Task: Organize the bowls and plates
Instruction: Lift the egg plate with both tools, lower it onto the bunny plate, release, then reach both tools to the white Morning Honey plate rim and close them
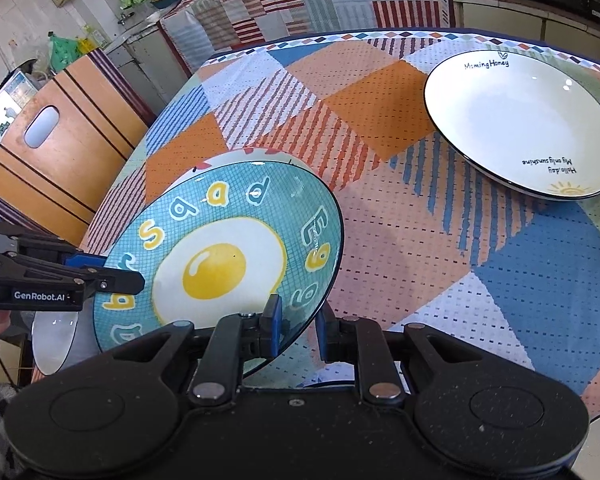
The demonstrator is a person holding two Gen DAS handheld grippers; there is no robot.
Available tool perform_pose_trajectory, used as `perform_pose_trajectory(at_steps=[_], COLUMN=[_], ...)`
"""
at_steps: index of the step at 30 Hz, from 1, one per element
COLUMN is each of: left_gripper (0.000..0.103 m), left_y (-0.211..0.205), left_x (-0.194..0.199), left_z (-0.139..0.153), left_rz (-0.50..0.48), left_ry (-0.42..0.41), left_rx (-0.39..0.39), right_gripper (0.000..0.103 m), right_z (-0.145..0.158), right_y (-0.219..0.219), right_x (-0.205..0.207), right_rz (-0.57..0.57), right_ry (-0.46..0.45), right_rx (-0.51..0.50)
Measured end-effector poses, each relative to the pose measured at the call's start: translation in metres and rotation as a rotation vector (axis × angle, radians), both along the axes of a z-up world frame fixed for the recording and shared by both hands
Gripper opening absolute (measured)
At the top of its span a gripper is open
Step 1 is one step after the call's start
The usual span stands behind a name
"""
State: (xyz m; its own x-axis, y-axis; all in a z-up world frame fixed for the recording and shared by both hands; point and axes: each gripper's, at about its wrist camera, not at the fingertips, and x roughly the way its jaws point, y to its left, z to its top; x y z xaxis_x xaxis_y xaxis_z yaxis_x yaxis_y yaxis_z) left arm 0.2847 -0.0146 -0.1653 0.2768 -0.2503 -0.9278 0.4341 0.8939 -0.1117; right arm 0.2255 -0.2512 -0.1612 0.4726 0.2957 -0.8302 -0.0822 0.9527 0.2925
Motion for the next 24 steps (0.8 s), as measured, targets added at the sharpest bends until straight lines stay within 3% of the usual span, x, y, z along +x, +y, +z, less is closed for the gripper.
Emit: perform_pose_trajectory(at_steps=[6, 9, 13, 18, 24], left_gripper=[0.029, 0.030, 0.031, 0.046, 0.066], left_y=[-0.008, -0.010, -0.010, -0.011, -0.018], left_x=[-0.005, -0.013, -0.020, -0.029, -0.037], left_z=[0.002, 0.009, 0.026, 0.059, 0.105], left_rz=[-0.031, -0.051, -0.061, -0.084, -0.127], left_ry=[-0.042, -0.089, -0.103, -0.133, -0.158], left_rx=[0.094, 0.111, 0.102, 0.102, 0.103], right_gripper=[0.025, 0.026, 0.025, 0.027, 0.054], right_z=[0.003, 0.005, 0.015, 0.048, 0.087], right_y=[0.016, 0.031, 0.034, 0.037, 0.032], right_x=[-0.002, -0.004, -0.006, -0.022, -0.047], right_rz=[0.004, 0.043, 0.012, -0.021, -0.051], right_ry=[0.003, -0.009, 0.002, -0.025, -0.065], right_rx=[-0.097, -0.203, -0.243, -0.310, -0.339])
